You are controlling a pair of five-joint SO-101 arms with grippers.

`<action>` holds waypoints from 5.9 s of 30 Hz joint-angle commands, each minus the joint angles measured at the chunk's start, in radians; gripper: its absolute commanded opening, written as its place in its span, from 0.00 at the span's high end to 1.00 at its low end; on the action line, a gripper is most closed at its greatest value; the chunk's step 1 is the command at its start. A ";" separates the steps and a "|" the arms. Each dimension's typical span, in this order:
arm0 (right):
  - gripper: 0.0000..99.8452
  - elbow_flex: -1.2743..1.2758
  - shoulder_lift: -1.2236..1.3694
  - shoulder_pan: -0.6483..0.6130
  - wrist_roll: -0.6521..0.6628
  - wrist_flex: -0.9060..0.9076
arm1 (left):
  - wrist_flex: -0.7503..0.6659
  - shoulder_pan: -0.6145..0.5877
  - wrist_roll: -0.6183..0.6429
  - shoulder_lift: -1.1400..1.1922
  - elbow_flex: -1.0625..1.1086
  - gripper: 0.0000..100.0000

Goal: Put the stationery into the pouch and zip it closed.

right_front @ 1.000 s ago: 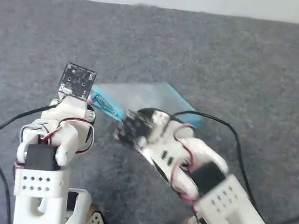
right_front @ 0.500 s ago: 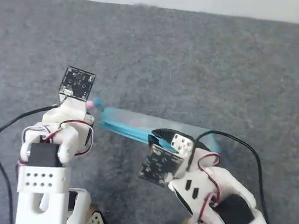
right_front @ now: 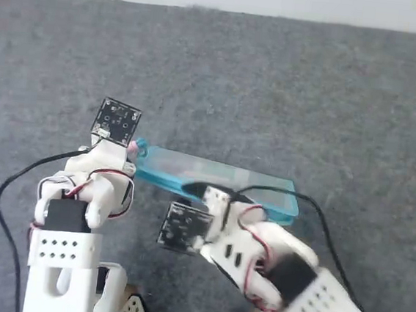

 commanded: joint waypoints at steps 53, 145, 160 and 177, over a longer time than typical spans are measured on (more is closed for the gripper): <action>0.99 -0.565 0.131 0.168 -0.015 0.364 | -0.087 0.035 -0.018 -0.012 0.028 0.99; 0.99 -0.839 0.993 0.341 -0.015 -0.053 | -0.149 0.051 0.038 0.160 0.008 0.99; 0.99 -0.845 0.205 0.243 -0.064 0.288 | -0.153 0.055 0.038 0.161 0.018 0.99; 0.99 -0.836 0.309 0.249 -0.060 0.346 | -0.163 0.049 0.043 0.150 0.007 0.99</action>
